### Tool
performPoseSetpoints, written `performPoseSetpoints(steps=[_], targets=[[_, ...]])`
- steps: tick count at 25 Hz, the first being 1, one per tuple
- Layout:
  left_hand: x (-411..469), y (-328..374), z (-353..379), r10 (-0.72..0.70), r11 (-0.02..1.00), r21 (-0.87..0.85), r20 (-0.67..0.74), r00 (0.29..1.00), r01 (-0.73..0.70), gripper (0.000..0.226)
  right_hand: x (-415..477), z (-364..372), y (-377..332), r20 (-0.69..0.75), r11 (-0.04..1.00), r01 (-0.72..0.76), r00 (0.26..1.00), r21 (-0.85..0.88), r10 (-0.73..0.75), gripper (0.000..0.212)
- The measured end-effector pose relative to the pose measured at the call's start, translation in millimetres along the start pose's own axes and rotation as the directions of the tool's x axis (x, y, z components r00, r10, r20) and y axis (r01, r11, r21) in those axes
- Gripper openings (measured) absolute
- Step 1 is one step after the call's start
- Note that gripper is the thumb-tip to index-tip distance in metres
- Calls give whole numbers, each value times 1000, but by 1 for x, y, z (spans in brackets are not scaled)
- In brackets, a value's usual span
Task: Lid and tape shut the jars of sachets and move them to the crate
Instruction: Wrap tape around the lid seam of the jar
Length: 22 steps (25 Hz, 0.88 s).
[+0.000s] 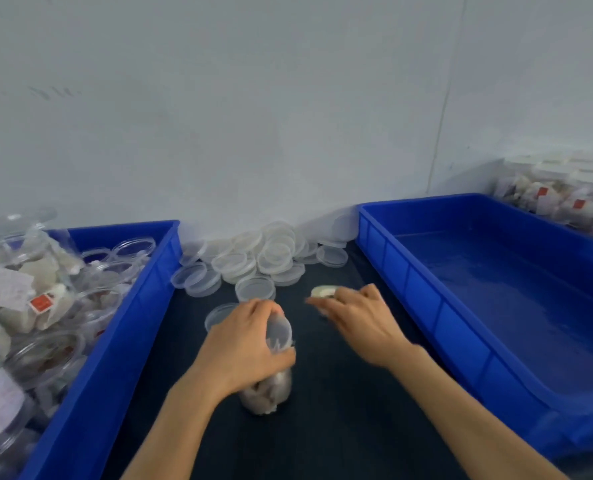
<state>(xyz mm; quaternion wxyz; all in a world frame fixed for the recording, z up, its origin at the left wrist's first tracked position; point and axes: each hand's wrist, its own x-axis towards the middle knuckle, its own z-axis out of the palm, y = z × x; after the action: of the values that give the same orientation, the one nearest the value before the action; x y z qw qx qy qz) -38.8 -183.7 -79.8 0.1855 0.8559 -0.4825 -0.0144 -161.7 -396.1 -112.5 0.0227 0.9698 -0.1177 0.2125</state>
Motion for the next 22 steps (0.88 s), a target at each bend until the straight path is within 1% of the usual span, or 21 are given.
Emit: performPoseSetpoints(steps=[1, 2, 3, 5, 7, 9, 10, 12, 14, 15, 16, 17, 18, 19, 20, 22], targets=[[2, -1, 1, 18, 1000, 15, -4, 1000, -18, 51, -11, 9, 0, 14, 996, 65, 998, -59, -65, 45], [1, 0, 2, 34, 999, 17, -22, 999, -34, 52, -24, 17, 4, 31, 989, 102, 995, -110, -99, 44], [0, 0, 4, 48, 999, 11, -40, 998, -48, 55, -36, 24, 11, 49, 987, 111, 993, -119, -106, 42], [-3, -3, 9, 82, 997, -9, -49, 995, -83, 66, -52, 33, 21, 23, 986, 107, 994, -128, -105, 40], [-2, -5, 8, 90, 995, -37, -43, 995, -91, 79, -57, 39, 19, -5, 987, 110, 994, -121, -112, 48], [-1, -10, 7, 96, 989, -108, -2, 995, -96, 92, -52, 44, 13, 6, 986, 135, 991, -97, -135, 61], [-2, -13, 5, 99, 981, -167, 23, 995, -94, 96, -49, 45, 10, 50, 989, 126, 991, -72, -123, 64], [-7, -21, 3, 98, 963, -258, 51, 994, -82, 101, -44, 44, 3, 165, 997, 71, 984, 26, -74, 61], [-10, -25, 3, 70, 955, -291, 46, 996, -54, 102, -41, 41, -6, 236, 996, 52, 969, 69, -67, 58], [-11, -26, 5, 48, 950, -309, 27, 999, -37, 103, -40, 37, -10, 263, 996, 49, 962, 75, -67, 60], [-11, -26, 7, 29, 946, -324, -2, 1000, -28, 103, -39, 32, -15, 283, 993, 45, 956, 110, -75, 66], [-12, -25, 10, 14, 943, -332, -35, 999, -25, 105, -38, 26, -23, 295, 982, 33, 951, 183, -87, 78], [-12, -22, 13, 2, 941, -338, -70, 998, -26, 106, -37, 20, -33, 292, 955, 11, 951, 297, -102, 91], [-13, -19, 15, -8, 939, -344, -103, 995, -28, 107, -36, 15, -45, 278, 905, -29, 955, 425, -100, 102], [-14, -15, 18, -21, 937, -348, -134, 991, -27, 106, -34, 11, -58, 242, 837, -70, 967, 543, -76, 109], [-17, -8, 25, -57, 928, -373, -195, 979, -20, 104, -30, 7, -78, 179, 724, -151, 983, 673, 38, 113]])
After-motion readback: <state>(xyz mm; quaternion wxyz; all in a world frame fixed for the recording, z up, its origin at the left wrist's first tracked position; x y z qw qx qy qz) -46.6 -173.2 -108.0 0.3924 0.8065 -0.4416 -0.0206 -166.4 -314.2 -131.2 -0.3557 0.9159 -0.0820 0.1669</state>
